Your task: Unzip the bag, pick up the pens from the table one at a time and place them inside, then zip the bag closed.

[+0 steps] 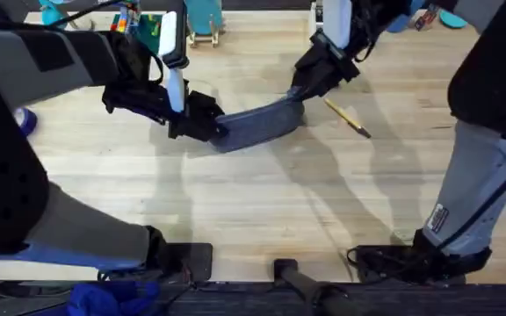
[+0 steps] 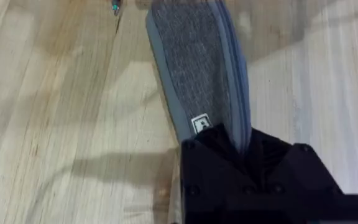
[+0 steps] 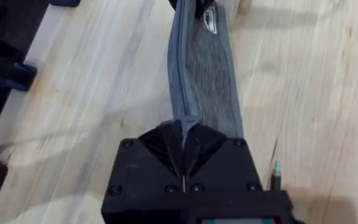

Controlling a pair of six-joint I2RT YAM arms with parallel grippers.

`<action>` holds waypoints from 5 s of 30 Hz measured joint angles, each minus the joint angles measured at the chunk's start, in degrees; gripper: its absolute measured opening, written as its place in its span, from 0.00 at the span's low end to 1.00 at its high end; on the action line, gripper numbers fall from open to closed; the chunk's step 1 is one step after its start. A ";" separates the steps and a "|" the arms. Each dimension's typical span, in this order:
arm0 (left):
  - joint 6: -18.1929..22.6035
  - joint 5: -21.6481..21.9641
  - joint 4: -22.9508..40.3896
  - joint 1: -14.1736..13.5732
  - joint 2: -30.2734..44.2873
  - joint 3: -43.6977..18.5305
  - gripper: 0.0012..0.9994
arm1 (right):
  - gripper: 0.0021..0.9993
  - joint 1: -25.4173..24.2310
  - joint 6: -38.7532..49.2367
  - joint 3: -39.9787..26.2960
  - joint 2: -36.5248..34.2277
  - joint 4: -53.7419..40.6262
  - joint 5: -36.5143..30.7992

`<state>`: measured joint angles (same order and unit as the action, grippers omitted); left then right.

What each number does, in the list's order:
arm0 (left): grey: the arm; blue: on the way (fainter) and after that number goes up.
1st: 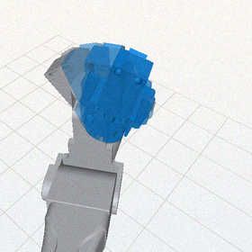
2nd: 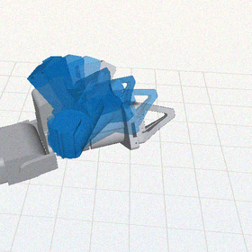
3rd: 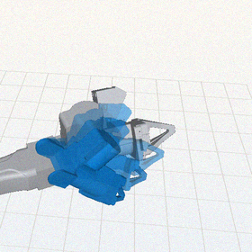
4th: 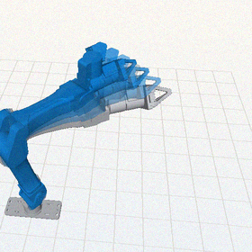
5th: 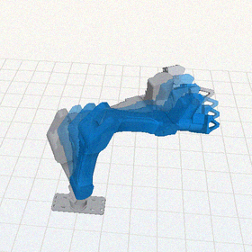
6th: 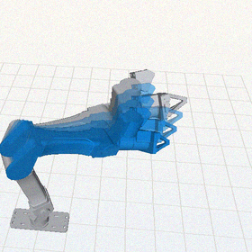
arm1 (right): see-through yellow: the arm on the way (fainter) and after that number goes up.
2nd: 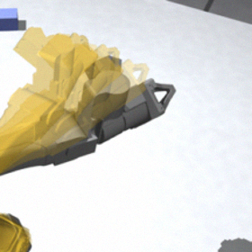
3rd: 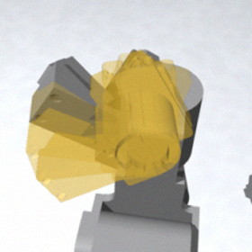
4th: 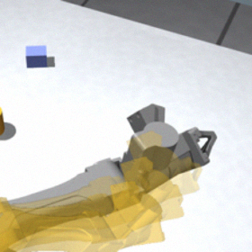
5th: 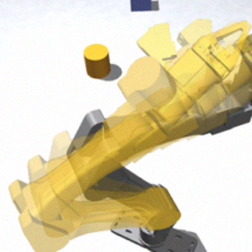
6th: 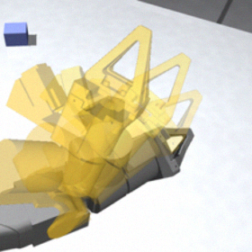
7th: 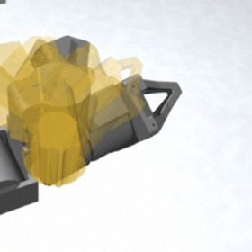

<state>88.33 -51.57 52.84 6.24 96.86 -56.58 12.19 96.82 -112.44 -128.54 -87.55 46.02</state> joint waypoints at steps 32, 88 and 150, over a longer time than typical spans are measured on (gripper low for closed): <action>-0.02 0.45 0.08 0.76 0.00 -0.09 0.04 | 0.03 11.98 -4.78 -3.87 -0.02 8.39 0.22; 0.00 0.98 0.72 1.07 0.00 -0.24 0.04 | 0.03 21.74 -9.46 -4.51 -0.13 11.69 6.71; 0.02 1.60 3.23 0.26 0.00 -1.35 1.00 | 1.00 13.70 -12.87 -6.93 -0.10 2.42 16.64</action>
<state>88.36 -49.97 56.06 6.50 96.86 -57.92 25.89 83.94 -119.37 -128.64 -85.13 62.66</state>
